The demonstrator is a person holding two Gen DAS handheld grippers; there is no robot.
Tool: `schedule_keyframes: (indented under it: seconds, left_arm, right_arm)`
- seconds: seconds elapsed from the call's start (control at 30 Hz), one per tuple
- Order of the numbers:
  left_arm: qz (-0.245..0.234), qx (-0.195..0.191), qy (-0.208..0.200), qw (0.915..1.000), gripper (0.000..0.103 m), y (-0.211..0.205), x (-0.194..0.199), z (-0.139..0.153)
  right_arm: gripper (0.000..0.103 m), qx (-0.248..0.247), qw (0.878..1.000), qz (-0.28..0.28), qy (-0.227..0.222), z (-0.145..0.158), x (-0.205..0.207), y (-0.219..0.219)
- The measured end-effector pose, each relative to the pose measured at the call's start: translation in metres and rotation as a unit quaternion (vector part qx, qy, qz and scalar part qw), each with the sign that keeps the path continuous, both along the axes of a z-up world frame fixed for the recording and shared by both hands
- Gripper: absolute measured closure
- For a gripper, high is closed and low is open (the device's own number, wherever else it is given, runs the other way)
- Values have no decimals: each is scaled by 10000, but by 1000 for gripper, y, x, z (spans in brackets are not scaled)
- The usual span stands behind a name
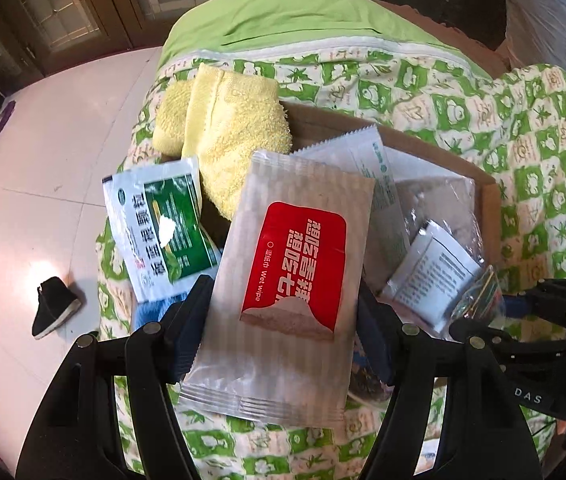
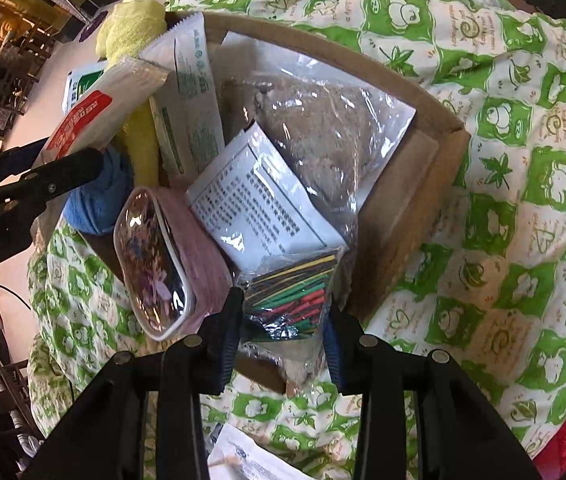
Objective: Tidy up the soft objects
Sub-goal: 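Carry the wipe packet and sticks bag over the tray and open both grippers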
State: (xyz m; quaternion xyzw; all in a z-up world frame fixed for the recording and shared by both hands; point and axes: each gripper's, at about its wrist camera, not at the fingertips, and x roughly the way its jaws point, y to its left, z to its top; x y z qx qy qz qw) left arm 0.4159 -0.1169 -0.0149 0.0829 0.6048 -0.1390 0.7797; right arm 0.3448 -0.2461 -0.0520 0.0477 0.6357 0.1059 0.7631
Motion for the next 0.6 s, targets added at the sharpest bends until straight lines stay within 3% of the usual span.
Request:
schedule_keyframes:
  seconds: [0.23, 0.3, 0.37, 0.6]
  left_arm:
    - [-93, 227, -168, 9996, 34, -5, 0, -5]
    - [-58, 225, -162, 9996, 34, -4, -1, -4]
    - [-16, 231, -168, 9996, 31, -1, -2, -1]
    - [41, 183, -270, 9995, 24, 8, -14, 14]
  right_arm:
    - [65, 93, 9999, -48, -44, -3, 4, 6]
    - [40, 179, 9998, -88, -67, -2, 3, 5]
    - [31, 308, 9994, -144, -106, 1, 2, 3]
    - [23, 340, 9988, -246, -237, 17, -5, -12]
